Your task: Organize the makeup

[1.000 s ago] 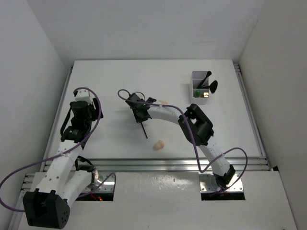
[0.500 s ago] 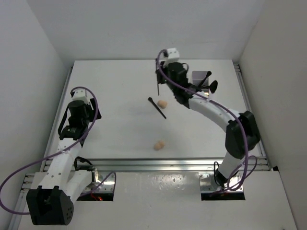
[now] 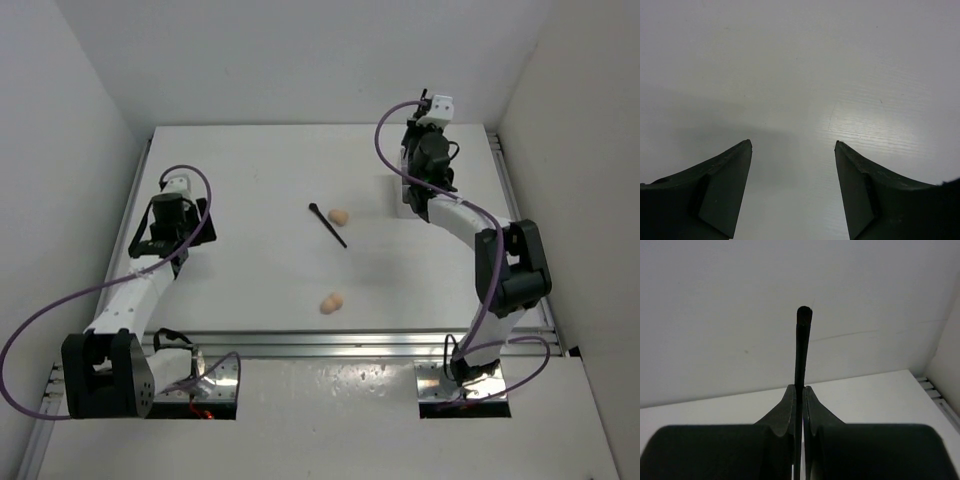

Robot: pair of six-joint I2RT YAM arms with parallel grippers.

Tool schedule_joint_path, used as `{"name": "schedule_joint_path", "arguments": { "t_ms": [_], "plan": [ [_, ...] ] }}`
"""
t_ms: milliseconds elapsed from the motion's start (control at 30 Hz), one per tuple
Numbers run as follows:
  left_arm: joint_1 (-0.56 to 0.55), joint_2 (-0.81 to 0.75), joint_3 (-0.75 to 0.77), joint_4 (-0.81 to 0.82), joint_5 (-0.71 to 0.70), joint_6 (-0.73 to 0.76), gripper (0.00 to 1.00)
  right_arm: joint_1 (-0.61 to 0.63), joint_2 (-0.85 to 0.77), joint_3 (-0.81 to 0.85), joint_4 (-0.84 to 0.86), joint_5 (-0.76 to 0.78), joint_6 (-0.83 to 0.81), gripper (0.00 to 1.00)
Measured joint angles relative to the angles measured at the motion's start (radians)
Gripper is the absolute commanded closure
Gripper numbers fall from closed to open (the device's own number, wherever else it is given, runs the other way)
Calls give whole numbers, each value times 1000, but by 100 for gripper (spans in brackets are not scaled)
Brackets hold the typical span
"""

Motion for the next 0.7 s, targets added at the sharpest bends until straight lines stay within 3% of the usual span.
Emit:
{"name": "schedule_joint_path", "arguments": {
  "t_ms": [300,700],
  "plan": [
    [24,166,109,38,37,0,27,-58,129,-48,128,19,-18,100],
    [25,188,111,37,41,23,27,-58,267,-115,228,56,-7,100]
  ]
}}
